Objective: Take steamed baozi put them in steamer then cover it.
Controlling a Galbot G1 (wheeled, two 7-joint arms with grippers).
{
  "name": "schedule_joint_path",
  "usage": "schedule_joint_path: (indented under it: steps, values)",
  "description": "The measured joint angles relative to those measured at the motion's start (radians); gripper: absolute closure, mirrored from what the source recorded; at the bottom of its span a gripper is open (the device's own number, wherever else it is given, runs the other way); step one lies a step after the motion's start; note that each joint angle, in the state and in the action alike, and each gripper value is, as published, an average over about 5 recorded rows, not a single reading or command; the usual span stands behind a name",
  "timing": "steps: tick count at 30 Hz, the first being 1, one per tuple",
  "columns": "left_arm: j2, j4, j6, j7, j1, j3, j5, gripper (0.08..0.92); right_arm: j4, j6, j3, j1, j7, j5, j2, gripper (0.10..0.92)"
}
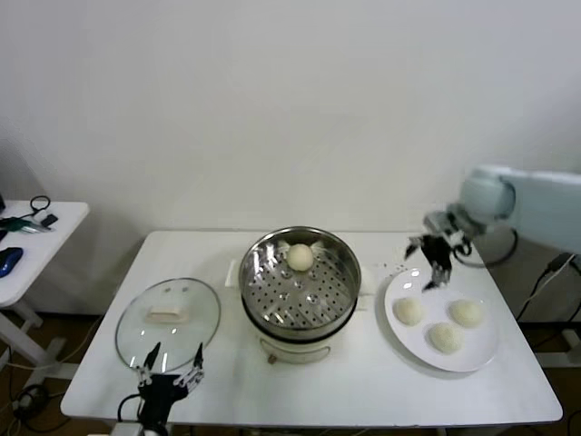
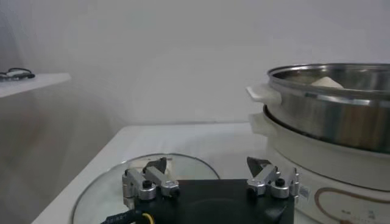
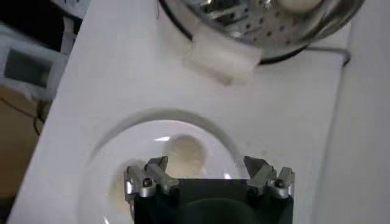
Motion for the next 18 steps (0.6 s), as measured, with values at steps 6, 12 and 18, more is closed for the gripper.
schedule_joint_path:
  steps: [6, 12, 18]
  values:
    - [-0.002, 0.003, -0.006, 0.0, 0.002, 0.0, 0.001, 0.177, -0.047, -0.081, 0.106, -0.153, 0.05, -0.039, -0.007, 0.203]
    - [-0.005, 0.007, -0.008, 0.0, 0.001, 0.003, 0.005, 0.177, -0.1, -0.125, 0.187, -0.253, 0.075, -0.063, 0.005, 0.203]
    - [-0.006, 0.007, -0.013, -0.001, 0.004, 0.003, 0.005, 0.177, -0.138, -0.153, 0.247, -0.33, 0.091, -0.078, 0.019, 0.203]
